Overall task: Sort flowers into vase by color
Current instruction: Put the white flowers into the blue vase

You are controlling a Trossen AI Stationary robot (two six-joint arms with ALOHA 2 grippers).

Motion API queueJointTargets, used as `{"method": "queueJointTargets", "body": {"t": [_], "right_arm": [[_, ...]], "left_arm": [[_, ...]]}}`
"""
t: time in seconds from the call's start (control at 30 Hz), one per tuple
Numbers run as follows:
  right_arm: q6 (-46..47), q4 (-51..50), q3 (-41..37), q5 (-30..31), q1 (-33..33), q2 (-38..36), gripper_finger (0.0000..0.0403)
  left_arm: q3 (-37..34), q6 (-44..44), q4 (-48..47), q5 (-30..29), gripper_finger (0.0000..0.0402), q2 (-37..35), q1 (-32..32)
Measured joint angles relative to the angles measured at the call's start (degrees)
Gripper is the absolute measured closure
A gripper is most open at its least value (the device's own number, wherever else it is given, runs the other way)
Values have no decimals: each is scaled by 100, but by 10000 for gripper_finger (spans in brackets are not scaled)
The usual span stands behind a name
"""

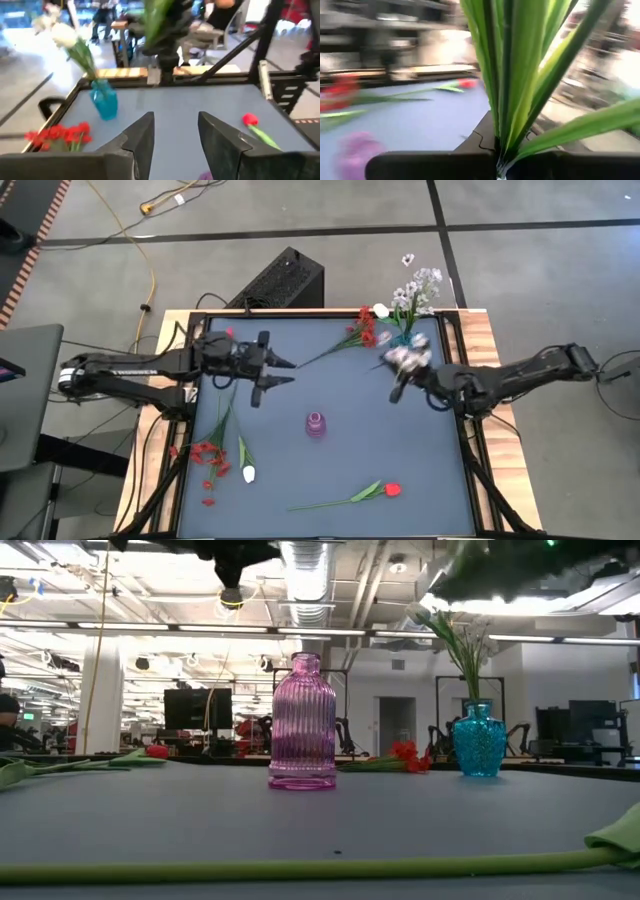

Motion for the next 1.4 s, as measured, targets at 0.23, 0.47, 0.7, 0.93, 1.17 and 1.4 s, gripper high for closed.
{"method": "queueJointTargets", "body": {"t": [0.23,0.47,0.7,0.93,1.17,1.4], "right_arm": [[423,-961,-377,954,-235,-1502,372],[816,-2469,-2,954,-491,-2329,372],[854,-2899,138,954,-1026,-2515,372],[882,-2864,138,354,-1792,-2190,372],[788,-2568,138,-93,-2469,-1718,372],[736,-2441,138,-283,-2890,-1486,372]], "left_arm": [[-425,-38,322,-274,259,-240,-72],[-734,-163,725,-369,259,-236,-73],[-734,-198,999,-404,260,-234,-73],[-734,-195,1165,-409,260,-234,-73],[-734,-155,1228,-413,260,-234,-73],[-734,-97,1228,-412,260,-234,-73]]}}
